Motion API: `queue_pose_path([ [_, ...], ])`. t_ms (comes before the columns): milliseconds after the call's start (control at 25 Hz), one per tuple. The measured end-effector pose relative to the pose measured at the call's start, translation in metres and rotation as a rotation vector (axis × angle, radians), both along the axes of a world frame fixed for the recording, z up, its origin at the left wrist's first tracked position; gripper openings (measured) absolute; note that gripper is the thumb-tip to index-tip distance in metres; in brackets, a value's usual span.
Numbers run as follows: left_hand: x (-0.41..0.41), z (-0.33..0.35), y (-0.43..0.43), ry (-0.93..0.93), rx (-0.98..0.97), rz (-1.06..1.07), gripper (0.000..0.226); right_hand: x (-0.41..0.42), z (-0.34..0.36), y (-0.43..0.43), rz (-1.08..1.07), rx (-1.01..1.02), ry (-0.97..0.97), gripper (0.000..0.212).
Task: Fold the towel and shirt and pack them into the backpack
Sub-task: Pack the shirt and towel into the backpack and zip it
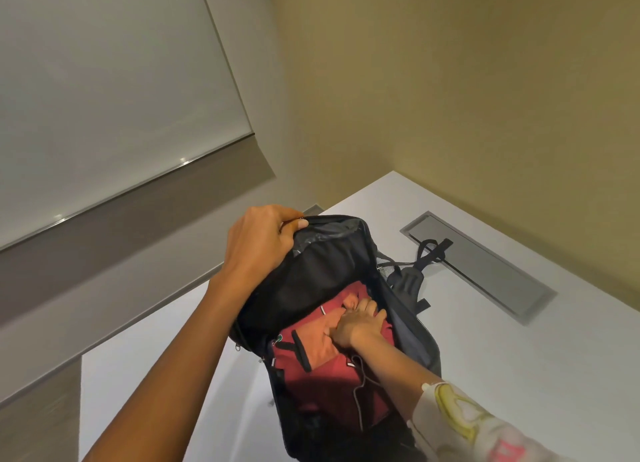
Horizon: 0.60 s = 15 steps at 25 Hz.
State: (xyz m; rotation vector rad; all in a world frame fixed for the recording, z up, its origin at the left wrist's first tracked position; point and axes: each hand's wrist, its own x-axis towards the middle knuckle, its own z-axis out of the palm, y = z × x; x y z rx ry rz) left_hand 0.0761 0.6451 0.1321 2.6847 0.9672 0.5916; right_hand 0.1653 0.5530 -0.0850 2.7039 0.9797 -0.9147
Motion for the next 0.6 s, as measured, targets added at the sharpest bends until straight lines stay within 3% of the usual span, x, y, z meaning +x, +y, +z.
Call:
queue_pose_path([
  [80, -0.001, 0.000, 0.001, -0.013, 0.004, 0.011, 0.019, -0.001, -0.012, 0.001, 0.037, -0.029, -0.091, 0.094],
  [200, 0.000, -0.004, -0.003, -0.021, 0.001, -0.004, 0.019, 0.003, -0.021, 0.002, -0.001, 0.006, -0.043, 0.096],
  [440, -0.003, -0.011, -0.008, -0.059, 0.030, -0.025, 0.018, 0.003, -0.039, 0.011, -0.073, 0.096, -0.061, 0.116],
  [520, -0.003, -0.010, -0.009, -0.069, 0.037, -0.040, 0.017, 0.005, -0.038, 0.018, -0.038, 0.007, -0.118, 0.112],
  [600, -0.003, -0.011, -0.010, -0.077, 0.024, -0.058, 0.017, 0.003, -0.037, 0.027, 0.036, -0.104, -0.209, 0.093],
])
